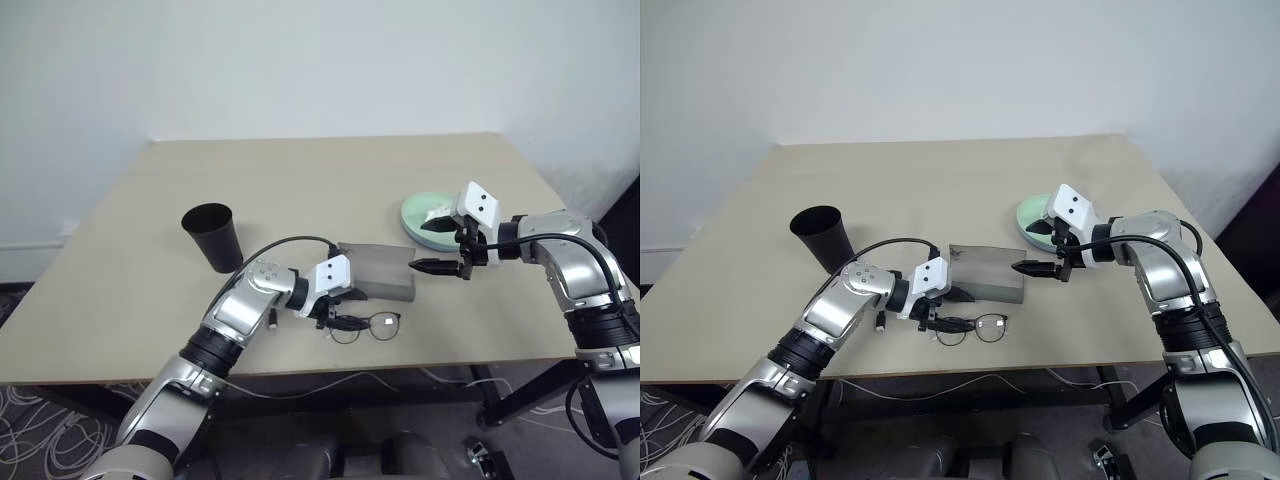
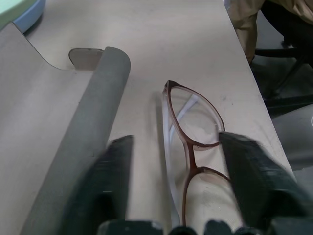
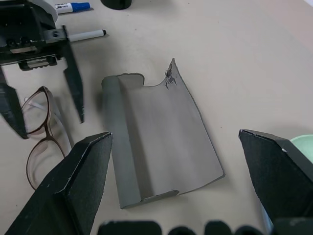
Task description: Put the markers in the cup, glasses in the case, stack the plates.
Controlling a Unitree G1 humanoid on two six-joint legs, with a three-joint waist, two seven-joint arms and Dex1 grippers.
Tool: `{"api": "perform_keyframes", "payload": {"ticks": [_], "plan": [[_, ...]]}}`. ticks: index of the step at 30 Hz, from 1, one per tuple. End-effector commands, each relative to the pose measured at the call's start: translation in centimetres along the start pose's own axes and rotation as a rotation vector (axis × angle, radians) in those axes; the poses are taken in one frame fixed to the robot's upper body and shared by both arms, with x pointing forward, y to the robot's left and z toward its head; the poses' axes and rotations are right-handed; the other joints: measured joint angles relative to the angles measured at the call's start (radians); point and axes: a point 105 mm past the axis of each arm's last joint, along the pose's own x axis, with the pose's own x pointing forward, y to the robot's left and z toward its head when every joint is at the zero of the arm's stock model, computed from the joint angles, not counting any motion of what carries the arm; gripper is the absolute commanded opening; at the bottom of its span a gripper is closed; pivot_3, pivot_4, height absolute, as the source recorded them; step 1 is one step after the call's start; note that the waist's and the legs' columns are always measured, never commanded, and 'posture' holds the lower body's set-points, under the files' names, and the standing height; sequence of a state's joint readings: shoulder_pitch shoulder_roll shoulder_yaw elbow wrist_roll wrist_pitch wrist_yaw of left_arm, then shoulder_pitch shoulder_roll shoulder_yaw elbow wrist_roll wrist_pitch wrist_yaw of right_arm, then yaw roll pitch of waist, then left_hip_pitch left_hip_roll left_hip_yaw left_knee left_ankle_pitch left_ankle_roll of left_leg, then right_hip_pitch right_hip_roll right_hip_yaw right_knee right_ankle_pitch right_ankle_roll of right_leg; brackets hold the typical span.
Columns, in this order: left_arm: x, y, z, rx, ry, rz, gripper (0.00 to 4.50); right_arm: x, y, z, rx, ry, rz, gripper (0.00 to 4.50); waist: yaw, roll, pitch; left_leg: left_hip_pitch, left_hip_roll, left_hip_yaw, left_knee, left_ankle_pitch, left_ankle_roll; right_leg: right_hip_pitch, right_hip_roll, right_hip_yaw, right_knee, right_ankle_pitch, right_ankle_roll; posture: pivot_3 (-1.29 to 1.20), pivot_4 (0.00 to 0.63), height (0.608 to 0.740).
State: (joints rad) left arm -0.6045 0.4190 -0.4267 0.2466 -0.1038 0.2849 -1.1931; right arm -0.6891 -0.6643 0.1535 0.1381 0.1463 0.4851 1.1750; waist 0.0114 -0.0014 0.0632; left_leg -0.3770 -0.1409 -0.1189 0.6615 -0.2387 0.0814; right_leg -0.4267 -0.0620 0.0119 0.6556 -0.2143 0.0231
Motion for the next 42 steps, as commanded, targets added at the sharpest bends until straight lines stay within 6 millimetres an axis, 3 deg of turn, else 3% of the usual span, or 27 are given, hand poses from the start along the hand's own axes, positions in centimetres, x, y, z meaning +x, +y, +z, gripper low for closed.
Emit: {"api": "perform_keyframes", "payload": {"ticks": [1,5,19,22,31,42], "plan": [[0.0,0.1,0.8,0.053,0.001,-0.007,1.37,-0.5,-0.1,1.2,-0.038,-0.028,-0.016,4.5,0.0,0.0,0.0,0.0,0.0,0.0,0.0,0.0,0.0,0.0,0.0,0.0,0.0,0.0,0.0,0.0,0.0,0.74],[0.1,-0.3,0.6,0.055,0.01,-0.025,0.02,-0.5,-0.1,1.3,-0.04,-0.028,-0.014,4.5,0.0,0.0,0.0,0.0,0.0,0.0,0.0,0.0,0.0,0.0,0.0,0.0,0.0,0.0,0.0,0.0,0.0,0.74],[0.0,-0.4,0.7,0.06,0.014,-0.033,0.02,-0.2,-0.1,1.5,-0.043,-0.031,-0.012,4.5,0.0,0.0,0.0,0.0,0.0,0.0,0.0,0.0,0.0,0.0,0.0,0.0,0.0,0.0,0.0,0.0,0.0,0.74],[-0.2,-0.1,1.0,0.051,0.005,-0.025,0.64,-0.2,-0.1,1.4,-0.041,-0.03,-0.013,4.5,0.0,0.0,0.0,0.0,0.0,0.0,0.0,0.0,0.0,0.0,0.0,0.0,0.0,0.0,0.0,0.0,0.0,0.74],[0.1,0.3,1.0,0.082,0.009,0.004,3.78,-0.1,-0.1,1.4,-0.042,-0.031,-0.012,4.5,0.0,0.0,0.0,0.0,0.0,0.0,0.0,0.0,0.0,0.0,0.0,0.0,0.0,0.001,0.0,0.0,0.0,0.74],[1.0,-0.5,0.5,0.066,0.016,-0.03,3.78,-0.1,-0.1,1.4,-0.038,-0.031,-0.015,4.5,0.0,0.0,0.0,0.0,0.0,0.0,0.001,0.0,0.0,0.0,0.0,0.0,0.0,0.001,0.0,0.0,0.0,0.74]]}}
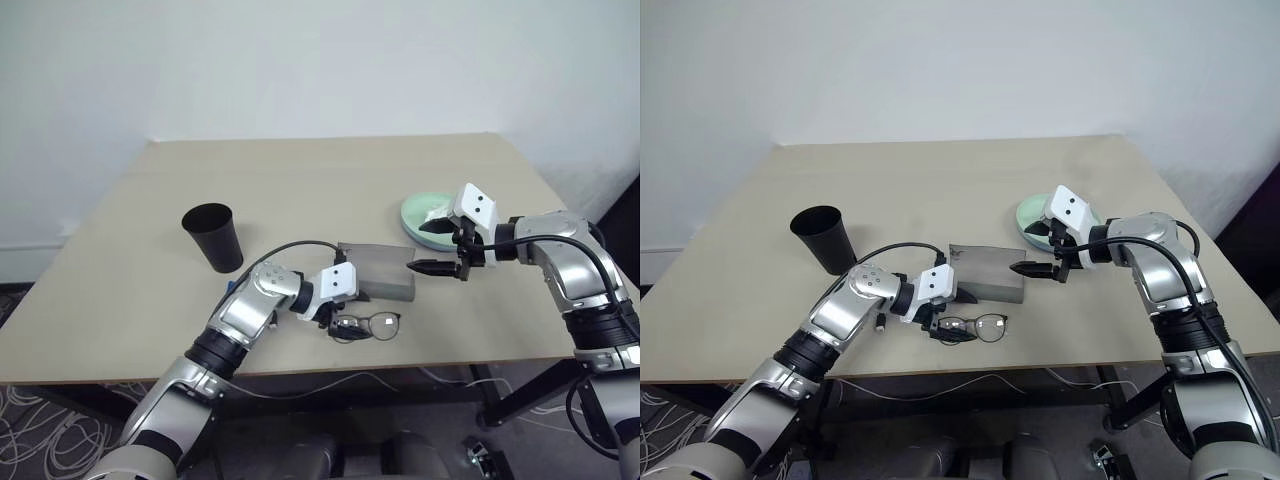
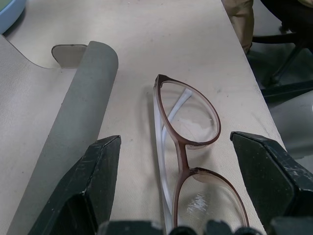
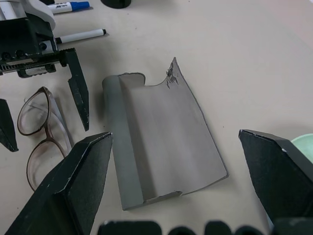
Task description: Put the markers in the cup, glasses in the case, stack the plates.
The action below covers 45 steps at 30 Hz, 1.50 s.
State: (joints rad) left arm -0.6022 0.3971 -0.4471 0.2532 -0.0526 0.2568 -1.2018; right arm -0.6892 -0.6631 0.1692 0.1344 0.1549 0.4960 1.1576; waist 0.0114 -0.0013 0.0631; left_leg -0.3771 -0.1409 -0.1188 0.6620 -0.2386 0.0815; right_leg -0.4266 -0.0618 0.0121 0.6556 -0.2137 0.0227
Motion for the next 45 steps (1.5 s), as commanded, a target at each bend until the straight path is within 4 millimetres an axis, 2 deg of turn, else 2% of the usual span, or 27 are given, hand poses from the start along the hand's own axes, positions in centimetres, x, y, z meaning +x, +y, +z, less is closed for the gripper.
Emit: {"api": "perform_keyframes", "payload": {"ticks": [1,2,5,10,29,34,41,45], "plan": [[0.2,0.0,0.7,0.026,-0.01,-0.011,3.78,-0.4,-0.2,1.4,-0.046,-0.035,-0.015,4.5,0.0,0.0,0.0,0.0,0.0,0.0,0.0,0.0,0.0,0.0,0.0,0.0,0.0,0.0,0.0,0.0,0.0,0.74],[0.3,-0.1,0.7,0.027,-0.007,-0.016,3.78,-0.4,-0.2,1.4,-0.046,-0.036,-0.016,4.5,0.0,0.0,0.0,0.0,0.0,0.0,0.0,0.0,0.0,0.0,0.0,0.0,0.0,0.0,0.0,0.0,0.0,0.74],[0.3,-0.1,0.7,0.031,-0.002,-0.023,2.92,-0.3,-0.2,1.4,-0.044,-0.036,-0.017,4.5,0.0,0.0,0.0,0.0,0.0,0.0,0.0,0.0,0.0,0.0,0.0,0.0,0.0,0.0,0.0,0.0,0.0,0.74],[0.2,0.0,0.7,0.043,0.009,-0.02,1.12,-0.3,-0.2,1.4,-0.043,-0.038,-0.016,4.5,0.0,0.0,0.0,0.0,0.0,0.0,0.0,0.0,0.0,0.0,0.0,0.0,0.0,0.0,0.0,0.0,0.0,0.74],[-0.6,0.2,0.3,0.059,0.043,-0.032,1.12,-0.2,-0.3,1.6,-0.049,-0.039,-0.019,4.5,0.0,0.0,0.0,0.0,0.0,0.0,0.0,0.0,0.0,0.0,0.0,0.0,0.0,0.0,0.0,0.0,0.0,0.74],[-0.9,0.4,0.3,0.062,0.046,-0.032,0.02,-0.1,-0.3,1.6,-0.048,-0.038,-0.02,4.5,0.0,0.0,0.0,0.0,0.0,0.0,0.0,0.0,0.0,0.001,0.0,0.0,0.0,0.0,0.0,0.0,0.0,0.74],[-1.3,1.2,1.0,0.084,0.039,-0.012,0.02,-0.1,-0.4,1.6,-0.048,-0.038,-0.02,4.5,-0.001,0.0,0.0,0.001,0.0,0.0,0.003,0.0,0.0,0.002,0.0,0.0,0.0,0.003,0.002,0.0,0.0,0.74],[-1.7,1.6,2.3,0.09,-0.01,-0.003,0.02,-0.1,-0.4,1.7,-0.049,-0.037,-0.019,4.5,-0.001,0.0,0.0,0.001,0.0,0.0,0.003,0.0,0.0,0.002,0.001,0.0,0.0,0.003,0.002,0.0,0.0,0.74]]}}
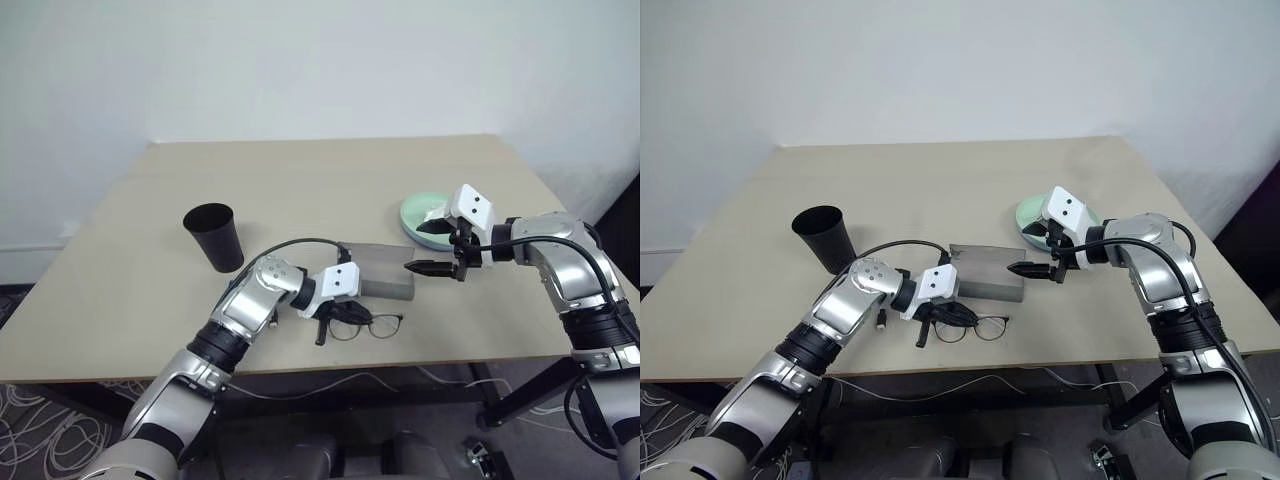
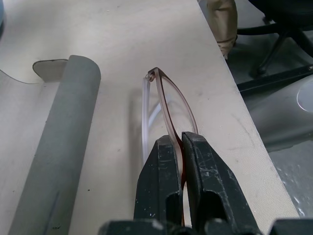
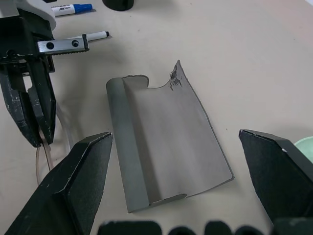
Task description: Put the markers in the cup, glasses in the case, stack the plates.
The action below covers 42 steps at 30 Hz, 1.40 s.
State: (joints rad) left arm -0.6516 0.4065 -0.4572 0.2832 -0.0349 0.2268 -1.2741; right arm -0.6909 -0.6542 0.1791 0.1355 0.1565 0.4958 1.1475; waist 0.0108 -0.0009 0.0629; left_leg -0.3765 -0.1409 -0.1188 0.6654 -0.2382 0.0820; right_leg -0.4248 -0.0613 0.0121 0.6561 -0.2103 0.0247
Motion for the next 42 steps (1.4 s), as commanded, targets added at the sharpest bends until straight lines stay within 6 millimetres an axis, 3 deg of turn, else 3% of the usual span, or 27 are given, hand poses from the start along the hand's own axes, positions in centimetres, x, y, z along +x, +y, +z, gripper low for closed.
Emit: {"api": "perform_keyframes", "payload": {"ticks": [1,7,9,14,21,30,37,42], "plan": [[-1.6,1.5,2.0,0.036,-0.05,0.055,0.02,-0.5,-0.5,1.6,-0.049,-0.034,-0.022,4.5,0.0,0.0,0.0,0.0,0.0,0.0,0.0,0.0,0.0,0.0,0.0,0.0,0.0,0.0,0.0,0.0,0.0,0.74],[-3.6,2.0,5.6,0.003,-0.196,0.012,0.02,-0.4,-0.6,1.9,-0.05,-0.034,-0.019,4.5,0.0,0.0,0.0,-0.002,0.0,0.0,0.0,0.0,0.0,-0.002,0.0,0.0,-0.001,0.0,0.0,0.0,0.0,0.74],[-4.2,3.2,6.0,0.006,-0.203,0.057,0.02,-0.4,-0.7,2.0,-0.05,-0.035,-0.019,4.5,0.0,0.0,0.0,-0.002,0.0,0.0,0.0,0.0,0.0,-0.002,0.0,0.0,-0.001,0.0,0.0,0.0,0.0,0.74],[-4.3,6.3,5.1,0.056,-0.133,0.19,0.02,-0.4,-0.7,2.0,-0.05,-0.036,-0.021,4.5,0.001,0.0,0.0,-0.001,0.0,0.0,0.0,0.0,0.0,-0.001,0.0,0.0,-0.002,0.0,0.0,0.0,0.0,0.74],[-2.7,7.4,3.6,0.103,-0.073,0.21,0.02,-0.4,-0.7,2.0,-0.049,-0.037,-0.024,4.5,0.0,0.0,0.0,-0.002,0.0,0.0,0.0,0.0,0.0,-0.002,0.0,0.001,-0.002,0.001,-0.002,0.0,0.0,0.74],[-1.2,7.4,2.9,0.107,-0.063,0.194,0.02,-0.6,-0.6,1.9,-0.044,-0.035,-0.026,4.5,0.001,0.0,0.0,-0.003,0.0,0.0,0.0,0.0,0.001,-0.002,0.0,0.0,-0.002,0.002,-0.004,0.0,0.0,0.74],[-1.4,8.7,3.8,0.156,-0.057,0.246,0.02,-0.6,-0.5,1.7,-0.04,-0.035,-0.026,4.5,0.001,0.0,0.0,-0.003,0.0,0.0,0.001,0.0,0.001,-0.002,0.0,0.0,-0.002,0.0,0.0,0.0,0.0,0.74],[-0.5,7.2,2.7,0.133,-0.029,0.129,0.02,-0.6,-0.5,1.8,-0.039,-0.037,-0.029,4.5,-0.001,0.0,0.0,-0.004,0.0,0.0,0.001,0.0,0.001,-0.002,0.0,0.0,-0.002,0.001,0.0,0.0,0.0,0.74]]}}
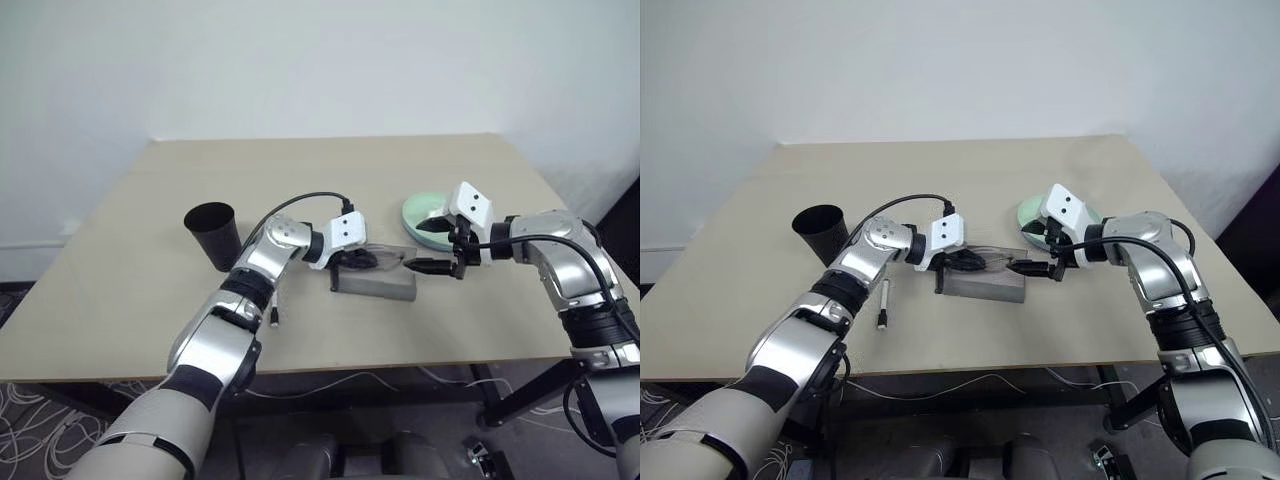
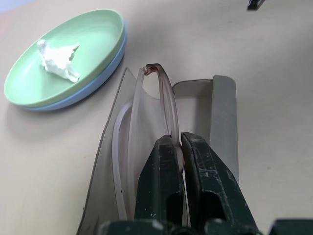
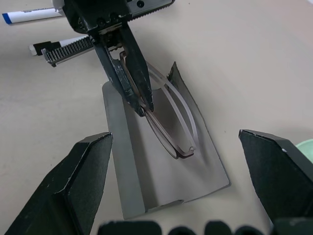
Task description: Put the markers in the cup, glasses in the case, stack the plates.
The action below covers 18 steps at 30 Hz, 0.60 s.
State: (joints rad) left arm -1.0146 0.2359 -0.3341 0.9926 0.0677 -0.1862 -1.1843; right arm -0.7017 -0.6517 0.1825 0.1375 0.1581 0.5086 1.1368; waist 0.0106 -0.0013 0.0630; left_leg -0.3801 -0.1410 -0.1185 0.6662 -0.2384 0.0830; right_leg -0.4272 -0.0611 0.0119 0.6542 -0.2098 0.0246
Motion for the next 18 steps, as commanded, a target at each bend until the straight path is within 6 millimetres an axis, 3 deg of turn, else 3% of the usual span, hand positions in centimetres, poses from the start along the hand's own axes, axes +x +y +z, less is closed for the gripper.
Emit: {"api": "perform_keyframes", "payload": {"ticks": [1,8,18], "plan": [[0.2,-0.8,0.5,0.025,-0.003,-0.077,0.02,-0.7,-0.3,1.6,-0.043,-0.038,-0.02,4.5,-0.001,0.0,0.0,0.0,0.0,0.0,0.0,0.0,0.0,0.0,0.0,0.0,0.0,0.0,0.0,0.0,0.0,0.74],[0.7,-3.4,-1.3,-0.002,0.042,-0.195,0.02,-0.9,0.0,1.4,-0.038,-0.036,-0.018,4.5,-0.001,0.0,0.0,0.0,0.0,0.0,0.0,0.0,0.0,0.0,0.0,0.0,0.0,0.001,-0.001,0.0,0.0,0.74],[-0.3,-3.4,-2.0,-0.034,0.075,-0.217,0.02,-0.9,0.3,1.2,-0.032,-0.029,-0.016,4.5,-0.002,0.0,0.0,0.0,0.0,0.0,0.0,0.0,0.0,0.0,0.0,0.0,0.0,0.0,0.0,0.0,0.0,0.74]]}}
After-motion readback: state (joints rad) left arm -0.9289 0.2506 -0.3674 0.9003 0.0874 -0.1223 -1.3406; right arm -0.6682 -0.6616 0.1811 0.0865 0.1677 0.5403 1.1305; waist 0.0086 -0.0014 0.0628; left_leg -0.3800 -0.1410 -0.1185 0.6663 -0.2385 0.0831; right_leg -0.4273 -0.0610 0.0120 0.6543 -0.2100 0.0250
